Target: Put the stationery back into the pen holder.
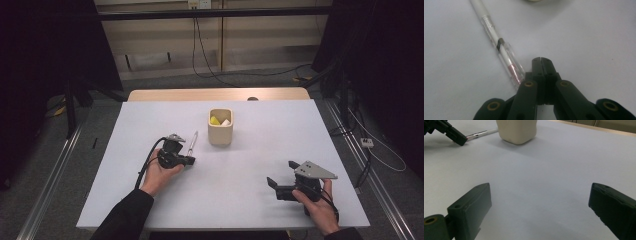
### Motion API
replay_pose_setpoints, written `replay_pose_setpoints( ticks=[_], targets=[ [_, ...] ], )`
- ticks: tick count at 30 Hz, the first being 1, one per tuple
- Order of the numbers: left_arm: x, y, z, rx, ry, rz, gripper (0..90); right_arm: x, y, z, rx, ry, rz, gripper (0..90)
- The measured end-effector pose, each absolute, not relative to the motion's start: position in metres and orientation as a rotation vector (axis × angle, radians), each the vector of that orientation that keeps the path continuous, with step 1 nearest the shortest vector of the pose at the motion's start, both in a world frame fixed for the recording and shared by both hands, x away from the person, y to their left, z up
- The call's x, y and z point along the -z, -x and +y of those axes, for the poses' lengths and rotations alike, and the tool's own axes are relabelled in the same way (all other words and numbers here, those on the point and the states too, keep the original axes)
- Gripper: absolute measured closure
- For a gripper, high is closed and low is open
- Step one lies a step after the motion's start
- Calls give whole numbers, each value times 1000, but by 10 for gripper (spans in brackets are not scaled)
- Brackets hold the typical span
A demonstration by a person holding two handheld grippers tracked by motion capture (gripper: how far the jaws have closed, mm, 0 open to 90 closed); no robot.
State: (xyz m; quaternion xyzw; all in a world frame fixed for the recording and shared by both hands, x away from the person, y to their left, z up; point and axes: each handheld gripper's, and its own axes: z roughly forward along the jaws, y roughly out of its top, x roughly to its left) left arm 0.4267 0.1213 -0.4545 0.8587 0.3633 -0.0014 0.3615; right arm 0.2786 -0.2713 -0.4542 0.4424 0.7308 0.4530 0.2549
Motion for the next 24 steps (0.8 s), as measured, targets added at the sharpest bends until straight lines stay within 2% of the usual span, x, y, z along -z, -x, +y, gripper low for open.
replay_pose_setpoints(
  ticks=[24],
  targets=[
    [447, -432, 142, -88, -2278, 975, 900, 454, -279, -271, -1227, -1196, 1992, 47]
  ],
)
